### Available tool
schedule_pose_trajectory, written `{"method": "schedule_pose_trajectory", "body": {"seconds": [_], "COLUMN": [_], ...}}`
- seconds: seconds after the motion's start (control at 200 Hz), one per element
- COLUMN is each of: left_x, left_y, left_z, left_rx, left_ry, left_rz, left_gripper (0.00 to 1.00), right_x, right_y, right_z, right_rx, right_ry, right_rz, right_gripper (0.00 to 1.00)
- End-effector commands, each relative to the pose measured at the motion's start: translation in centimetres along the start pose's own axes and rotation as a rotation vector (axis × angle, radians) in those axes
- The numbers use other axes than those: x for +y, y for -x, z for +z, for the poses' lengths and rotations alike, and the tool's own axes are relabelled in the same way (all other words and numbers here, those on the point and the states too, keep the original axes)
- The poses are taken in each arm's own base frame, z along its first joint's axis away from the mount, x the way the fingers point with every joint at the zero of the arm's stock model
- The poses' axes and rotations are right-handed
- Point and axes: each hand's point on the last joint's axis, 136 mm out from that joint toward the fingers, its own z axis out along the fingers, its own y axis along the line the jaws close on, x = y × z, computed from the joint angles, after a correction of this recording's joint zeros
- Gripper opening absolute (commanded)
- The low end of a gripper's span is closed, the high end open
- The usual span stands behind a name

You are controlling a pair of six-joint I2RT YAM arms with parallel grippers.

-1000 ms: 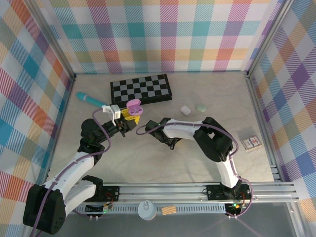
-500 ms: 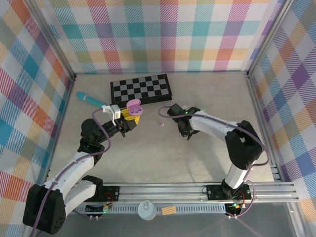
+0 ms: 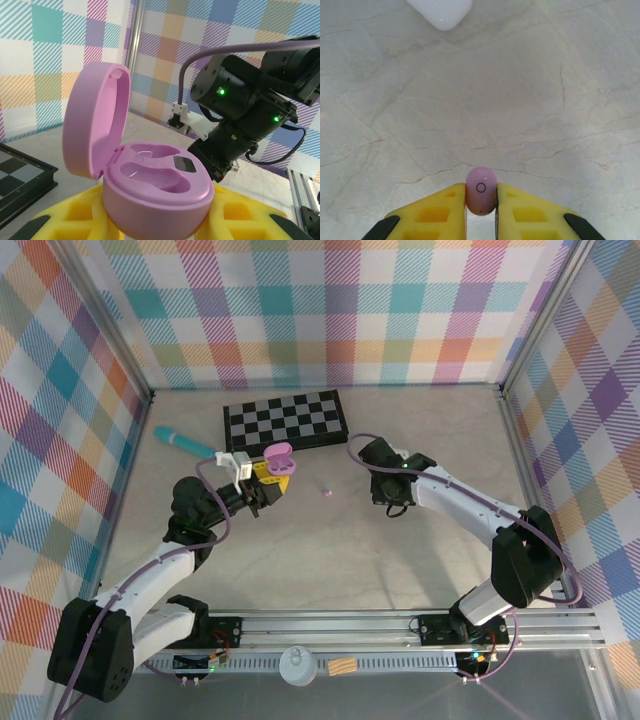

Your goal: Insert wireless bluetooth earbuds into charging case

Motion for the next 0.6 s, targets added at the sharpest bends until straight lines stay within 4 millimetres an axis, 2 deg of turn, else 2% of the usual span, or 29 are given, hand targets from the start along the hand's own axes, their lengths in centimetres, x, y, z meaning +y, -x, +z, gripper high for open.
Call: {"method": "schedule_pose_trajectory", "body": {"seconds": [0.0,0.17,0.275,0.41,0.595], "left_x": [-1.1,-1.4,-1.7,-2.3,-3.0], "left_y": [2.5,2.0,1.9,2.0,1.9], "left_z": [0.5,1.3,1.8,2.6,3.5], "left_rx": [-0.059,-0.04,-0.04,-0.039,-0.029], "left_ry": [-0.045,-0.061,-0.08,-0.115,-0.159], "left_rz": [0.079,0.085,0.089,0.095,0.099], "left_gripper": [0.26,0.26,0.26,0.26,0.26], "right_x": [-1.2,-0.8,0.7,3.1,4.5], "right_y": [0.1,1.2,2.0,3.2,4.9], "right_z": [-0.7,-2.5,-4.4,-8.1,-13.8], "right_rx": [-0.027,-0.073,-0.091,-0.158,-0.279], "right_ry": [-0.034,0.023,0.13,0.319,0.474], "right_rz": [0.09,0.061,0.004,-0.105,-0.285], "right_gripper": [0.19,0.19,0.19,0.2,0.2]}}
